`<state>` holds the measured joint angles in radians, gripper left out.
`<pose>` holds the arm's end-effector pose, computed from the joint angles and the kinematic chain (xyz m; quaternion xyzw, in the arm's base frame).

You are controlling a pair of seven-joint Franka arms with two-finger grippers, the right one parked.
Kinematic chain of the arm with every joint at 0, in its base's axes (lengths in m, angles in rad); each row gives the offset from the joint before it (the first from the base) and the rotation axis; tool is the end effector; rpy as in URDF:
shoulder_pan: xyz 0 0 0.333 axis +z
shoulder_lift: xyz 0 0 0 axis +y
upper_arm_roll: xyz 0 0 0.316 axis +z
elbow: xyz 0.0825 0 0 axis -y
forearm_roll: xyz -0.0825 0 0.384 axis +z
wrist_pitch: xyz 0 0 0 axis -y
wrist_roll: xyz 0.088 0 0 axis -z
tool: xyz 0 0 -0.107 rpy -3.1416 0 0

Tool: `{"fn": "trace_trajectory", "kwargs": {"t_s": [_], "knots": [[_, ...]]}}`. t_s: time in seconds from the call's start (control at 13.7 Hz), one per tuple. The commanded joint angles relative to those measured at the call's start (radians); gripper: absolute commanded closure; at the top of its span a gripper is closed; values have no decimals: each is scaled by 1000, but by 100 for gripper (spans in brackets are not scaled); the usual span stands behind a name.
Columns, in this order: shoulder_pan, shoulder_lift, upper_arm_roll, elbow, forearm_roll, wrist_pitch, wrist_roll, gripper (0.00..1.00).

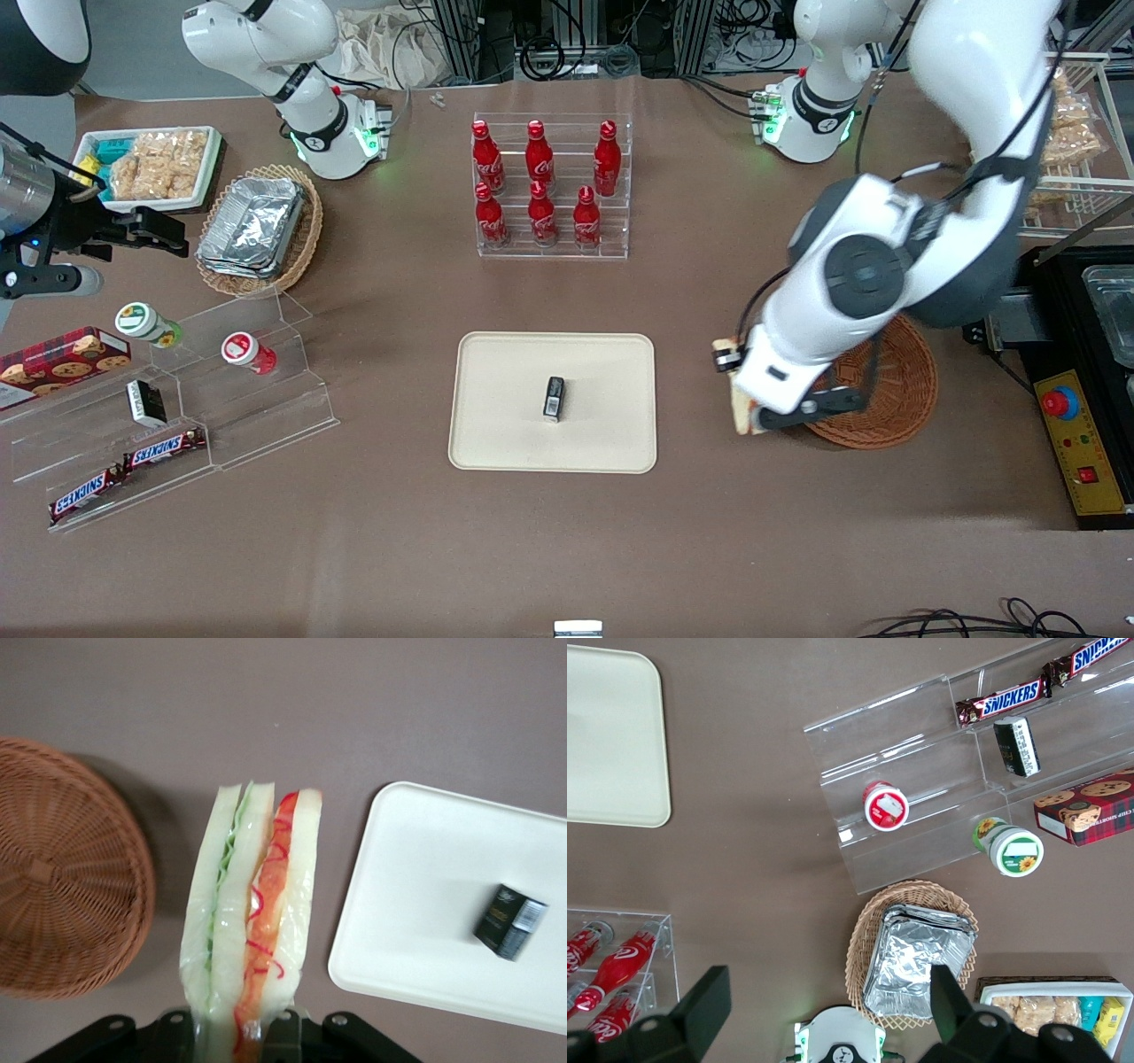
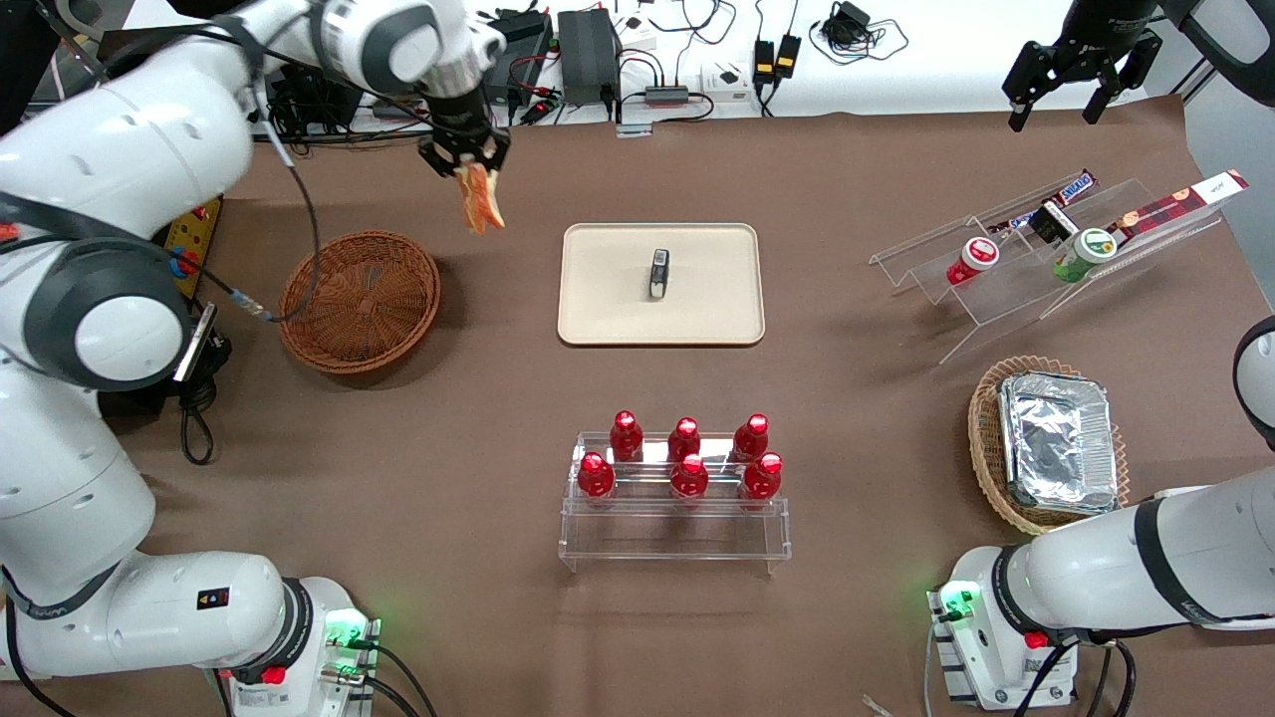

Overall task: Place sandwich from basket to tray
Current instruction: 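Lift the sandwich out of the basket with the left gripper, then carry the sandwich over the white tray beside the black box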

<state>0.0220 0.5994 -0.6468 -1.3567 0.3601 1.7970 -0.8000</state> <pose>0.6327 -0.3024 0.4191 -0.9964 -0.0825 0.0157 0.0136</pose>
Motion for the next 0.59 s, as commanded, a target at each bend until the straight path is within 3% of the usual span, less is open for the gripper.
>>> {"fn": "trace_trajectory", "kwargs": {"t_s": [0.0, 0.51], "knots": [[-62, 156, -10, 114, 56, 62, -13, 100], [-230, 318, 70, 145, 69, 151, -50, 100]]}}
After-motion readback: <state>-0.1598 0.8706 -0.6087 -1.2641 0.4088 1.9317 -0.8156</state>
